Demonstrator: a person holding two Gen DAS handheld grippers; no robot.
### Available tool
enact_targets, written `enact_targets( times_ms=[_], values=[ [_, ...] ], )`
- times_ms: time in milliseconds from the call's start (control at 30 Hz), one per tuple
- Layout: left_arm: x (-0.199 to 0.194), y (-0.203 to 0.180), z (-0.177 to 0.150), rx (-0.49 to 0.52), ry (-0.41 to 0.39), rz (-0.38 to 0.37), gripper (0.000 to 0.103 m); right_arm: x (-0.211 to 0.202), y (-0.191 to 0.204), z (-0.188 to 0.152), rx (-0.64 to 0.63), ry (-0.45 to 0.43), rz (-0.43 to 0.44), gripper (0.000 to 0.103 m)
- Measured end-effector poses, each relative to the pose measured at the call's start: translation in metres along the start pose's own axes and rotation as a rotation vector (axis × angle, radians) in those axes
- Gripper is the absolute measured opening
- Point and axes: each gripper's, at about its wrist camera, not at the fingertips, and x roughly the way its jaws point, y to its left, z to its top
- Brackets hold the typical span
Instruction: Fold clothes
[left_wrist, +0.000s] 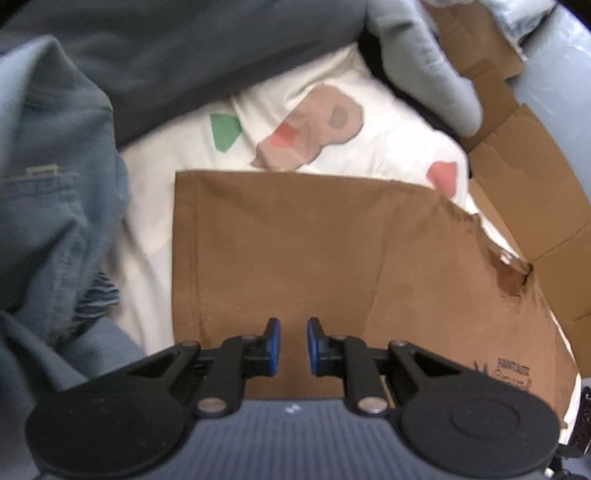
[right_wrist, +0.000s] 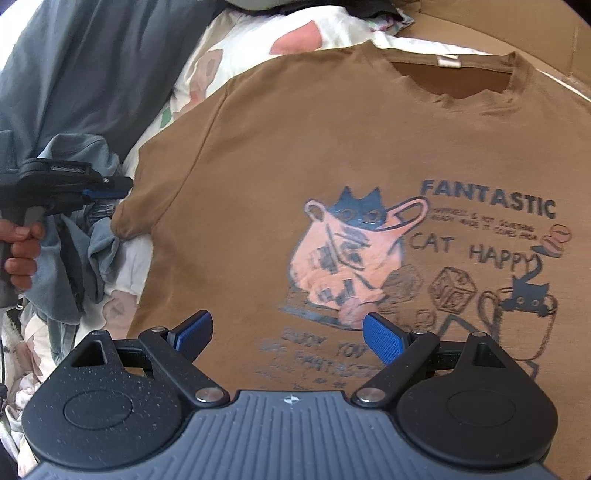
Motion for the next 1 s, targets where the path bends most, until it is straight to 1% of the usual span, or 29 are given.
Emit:
enact_targets(
  times_ms=[133, 233, 333, 433, 467, 533, 600, 733, 833, 1000],
  values=[
    [0.023, 0.004, 0.001, 0.001, 0.027, 0.068, 0.015, -0.003, -0.009, -0.002, 0.020, -0.002, -0.008, 0.092],
    [0.029, 0.013, 0.004, -0.003, 0.024, 0.098, 0.014, -0.004, -0.014, -0.004, 0.036, 0.000, -0.006, 0.092],
    [0.030, 0.018, 0.011, -0.004, 0.006, 0.140, 0.006, -0.004, -0.015, -0.006, 0.035, 0.004, -0.010, 0.092],
    [0.022, 0.016, 0.019, -0.014, -0.018, 0.189, 0.007, -0.003, -0.015, -0.008, 0.037, 0.001, -0.014, 0.092],
    [0.018, 0.014, 0.022, -0.019, -0.029, 0.201, 0.011, -0.002, -0.015, -0.008, 0.038, -0.001, -0.015, 0.092],
    [0.009, 0.010, 0.028, -0.029, -0.055, 0.192, 0.014, -0.001, -0.016, -0.009, 0.040, -0.005, -0.019, 0.092],
    [0.006, 0.005, 0.034, -0.019, -0.068, 0.181, 0.015, 0.000, -0.016, -0.010, 0.041, -0.009, -0.025, 0.092],
    [0.016, 0.002, 0.043, -0.010, -0.065, 0.137, 0.018, 0.001, -0.016, -0.011, 0.045, -0.020, -0.032, 0.092],
    [0.027, 0.002, 0.049, -0.020, -0.066, 0.108, 0.026, -0.002, -0.018, -0.013, 0.042, -0.030, -0.046, 0.092],
    [0.049, 0.003, 0.062, -0.035, -0.059, 0.145, 0.028, -0.005, -0.024, -0.015, 0.043, -0.040, -0.073, 0.092]
  ],
)
